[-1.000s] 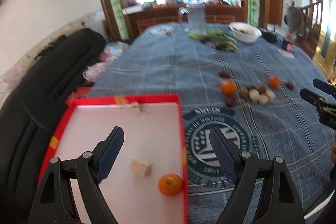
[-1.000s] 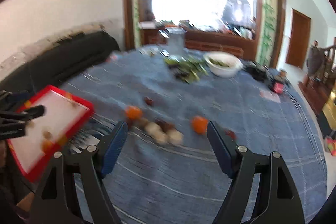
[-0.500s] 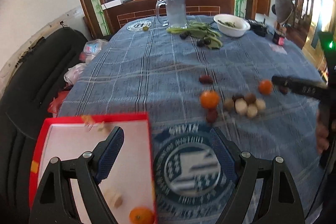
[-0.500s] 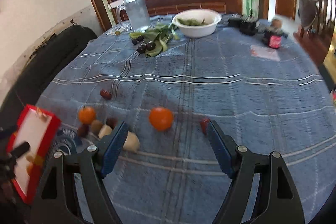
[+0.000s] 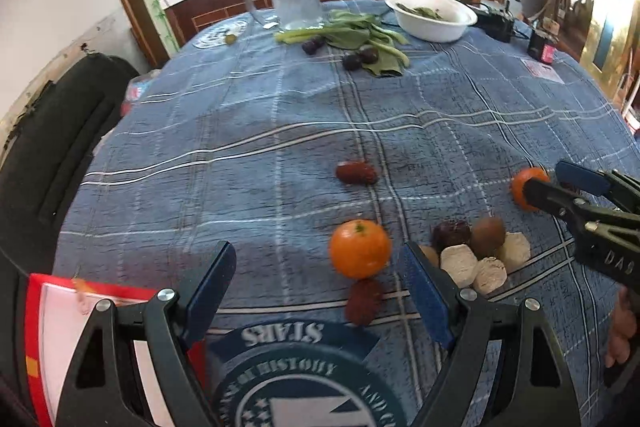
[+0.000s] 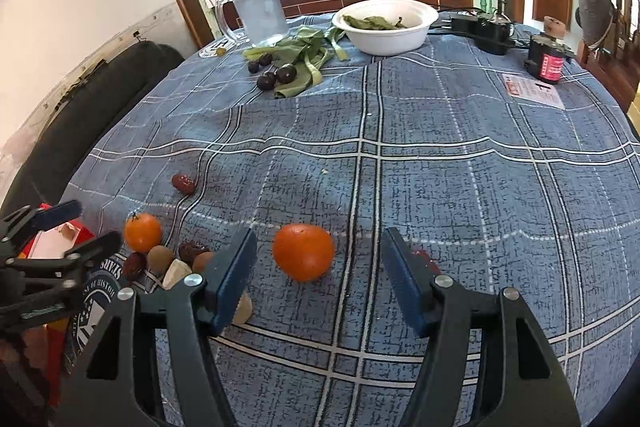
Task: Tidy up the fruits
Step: 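Grasp a mandarin orange with the right gripper while the left gripper grasps another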
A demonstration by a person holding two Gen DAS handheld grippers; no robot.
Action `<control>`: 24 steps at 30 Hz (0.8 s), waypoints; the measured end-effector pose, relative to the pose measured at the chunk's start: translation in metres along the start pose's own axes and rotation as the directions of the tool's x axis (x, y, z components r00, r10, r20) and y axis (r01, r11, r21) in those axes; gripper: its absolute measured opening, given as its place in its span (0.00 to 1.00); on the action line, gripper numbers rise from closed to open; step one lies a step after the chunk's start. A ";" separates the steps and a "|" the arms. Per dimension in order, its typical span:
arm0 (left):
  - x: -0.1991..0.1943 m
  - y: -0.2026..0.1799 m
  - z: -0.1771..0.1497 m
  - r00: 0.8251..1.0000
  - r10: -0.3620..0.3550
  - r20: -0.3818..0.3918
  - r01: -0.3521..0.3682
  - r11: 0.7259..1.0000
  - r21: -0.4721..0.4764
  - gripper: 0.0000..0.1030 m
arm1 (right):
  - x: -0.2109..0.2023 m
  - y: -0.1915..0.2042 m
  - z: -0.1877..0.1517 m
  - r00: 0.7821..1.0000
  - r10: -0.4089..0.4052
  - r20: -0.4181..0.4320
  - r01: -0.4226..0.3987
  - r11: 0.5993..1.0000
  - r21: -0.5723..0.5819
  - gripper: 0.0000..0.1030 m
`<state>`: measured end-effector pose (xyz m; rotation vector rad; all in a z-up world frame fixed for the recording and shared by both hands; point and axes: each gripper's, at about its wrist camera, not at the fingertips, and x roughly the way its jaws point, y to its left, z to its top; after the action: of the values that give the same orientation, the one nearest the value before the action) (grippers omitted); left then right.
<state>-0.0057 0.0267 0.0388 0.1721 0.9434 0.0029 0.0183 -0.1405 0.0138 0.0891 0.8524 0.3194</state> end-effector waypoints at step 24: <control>0.028 0.007 0.009 0.996 -0.073 -0.054 0.068 0.994 -0.083 0.68 | 0.012 0.011 -0.002 0.998 -0.007 -0.059 0.006 1.000 -0.011 0.34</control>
<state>0.0188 0.0345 0.0220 0.0636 1.0040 -0.0193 0.0217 -0.1266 0.0066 0.0669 0.9089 0.3215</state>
